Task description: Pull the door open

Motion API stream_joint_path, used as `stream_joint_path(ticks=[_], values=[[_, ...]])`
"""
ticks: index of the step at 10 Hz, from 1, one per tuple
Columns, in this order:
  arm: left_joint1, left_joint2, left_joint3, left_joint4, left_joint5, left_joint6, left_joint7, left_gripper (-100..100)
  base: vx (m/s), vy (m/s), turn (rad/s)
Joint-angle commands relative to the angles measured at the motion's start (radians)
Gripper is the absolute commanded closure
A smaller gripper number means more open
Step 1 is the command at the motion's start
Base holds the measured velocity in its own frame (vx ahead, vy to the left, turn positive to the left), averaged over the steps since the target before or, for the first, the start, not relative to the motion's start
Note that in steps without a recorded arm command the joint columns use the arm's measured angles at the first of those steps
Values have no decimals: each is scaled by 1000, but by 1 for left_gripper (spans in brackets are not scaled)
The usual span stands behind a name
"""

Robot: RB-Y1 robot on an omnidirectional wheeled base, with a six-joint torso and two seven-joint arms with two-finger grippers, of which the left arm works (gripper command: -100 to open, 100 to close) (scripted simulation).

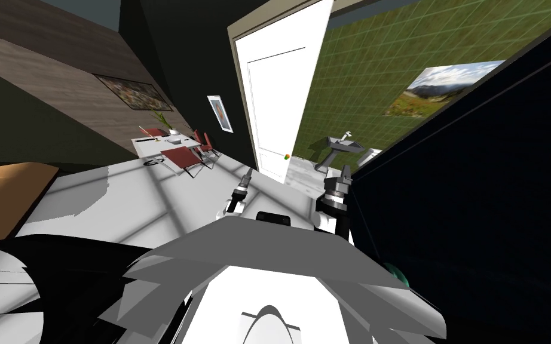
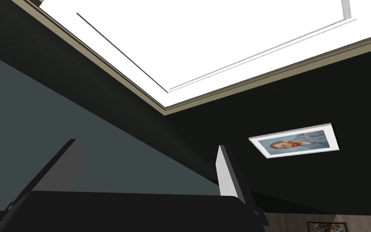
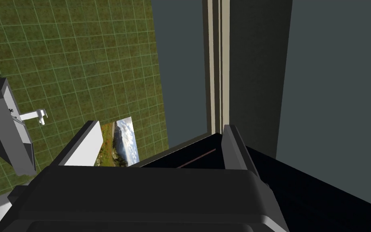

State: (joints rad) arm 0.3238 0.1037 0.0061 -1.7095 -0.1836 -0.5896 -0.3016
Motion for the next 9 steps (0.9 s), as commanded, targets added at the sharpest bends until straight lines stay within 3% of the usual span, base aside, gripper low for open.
stream_joint_path(ticks=[1,9], values=[[-13,6,2,39,-7,-13,-34,-100,103,-66,-36],[-80,30,10,229,-44,-75,-192,-100,104,-57,-34]])
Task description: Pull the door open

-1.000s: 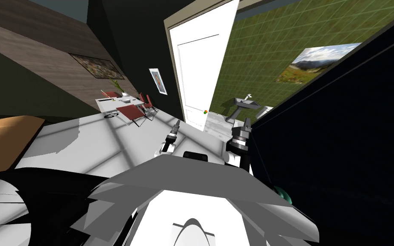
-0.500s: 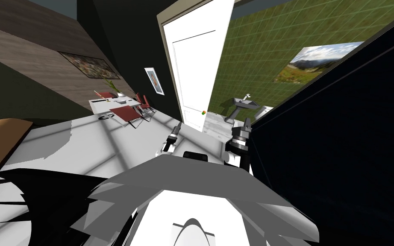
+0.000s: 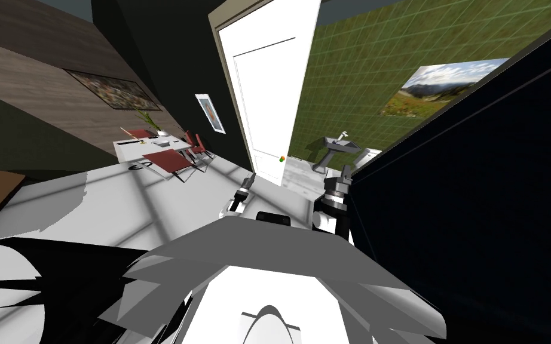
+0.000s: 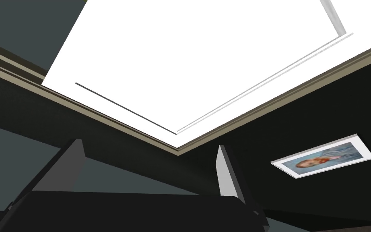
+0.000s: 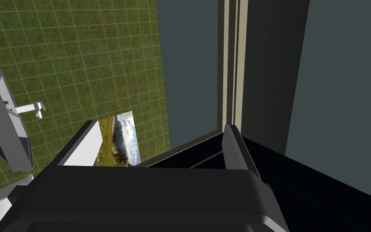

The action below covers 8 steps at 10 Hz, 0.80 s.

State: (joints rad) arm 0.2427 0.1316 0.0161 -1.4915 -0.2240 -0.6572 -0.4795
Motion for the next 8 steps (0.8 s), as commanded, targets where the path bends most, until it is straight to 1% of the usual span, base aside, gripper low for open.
stream_joint_path(ticks=[1,8], values=[[-8,5,1,34,-8,-15,-35,-100,116,-44,-32],[-66,23,8,201,-40,-68,-174,-100,107,-48,-34]])
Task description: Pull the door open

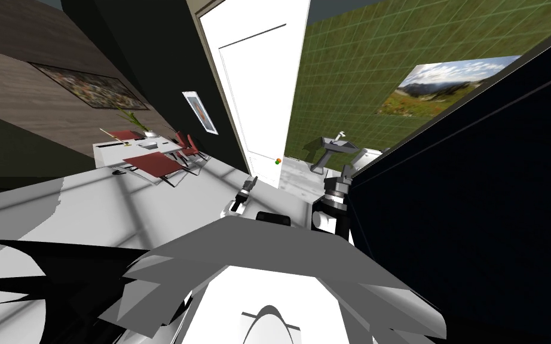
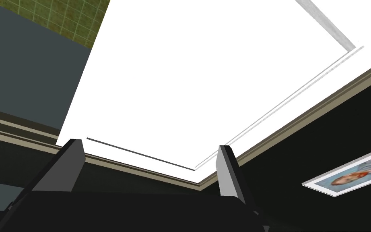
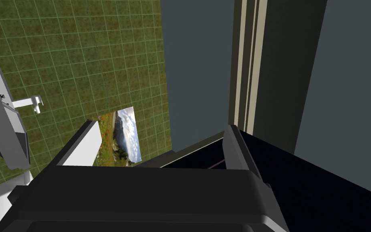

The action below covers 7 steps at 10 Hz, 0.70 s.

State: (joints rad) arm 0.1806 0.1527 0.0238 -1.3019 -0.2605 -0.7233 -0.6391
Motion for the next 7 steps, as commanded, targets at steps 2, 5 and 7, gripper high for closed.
stream_joint_path(ticks=[2,5,7], values=[[-21,7,2,58,-12,-17,-53,-100,102,-56,-34],[-45,13,5,125,-25,-39,-110,-100,109,-48,-30],[-60,18,7,169,-34,-53,-146,-100,111,-35,-33]])
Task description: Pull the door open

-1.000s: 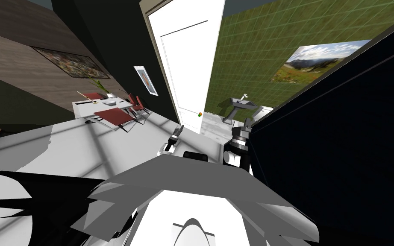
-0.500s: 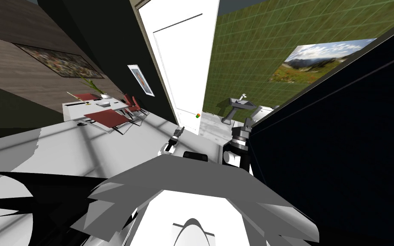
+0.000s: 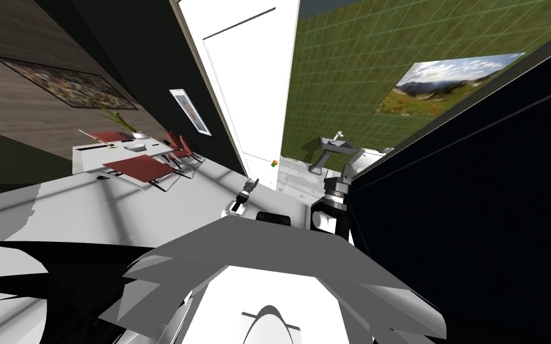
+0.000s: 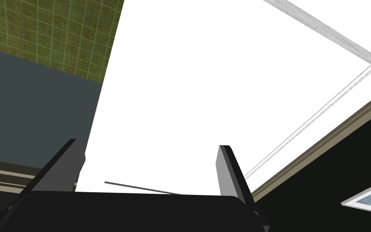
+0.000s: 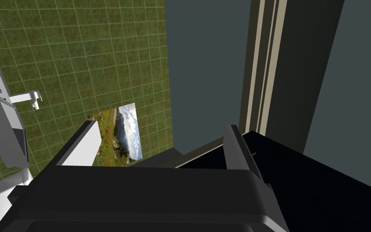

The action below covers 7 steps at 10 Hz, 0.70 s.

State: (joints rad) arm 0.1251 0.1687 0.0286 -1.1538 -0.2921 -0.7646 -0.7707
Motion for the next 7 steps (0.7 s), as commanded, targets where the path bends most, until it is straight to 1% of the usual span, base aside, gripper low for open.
stream_joint_path(ticks=[1,7], values=[[-12,4,3,43,-6,-19,-33,-100,93,-38,-32],[-55,15,8,164,-30,-58,-134,-100,106,-35,-29]])
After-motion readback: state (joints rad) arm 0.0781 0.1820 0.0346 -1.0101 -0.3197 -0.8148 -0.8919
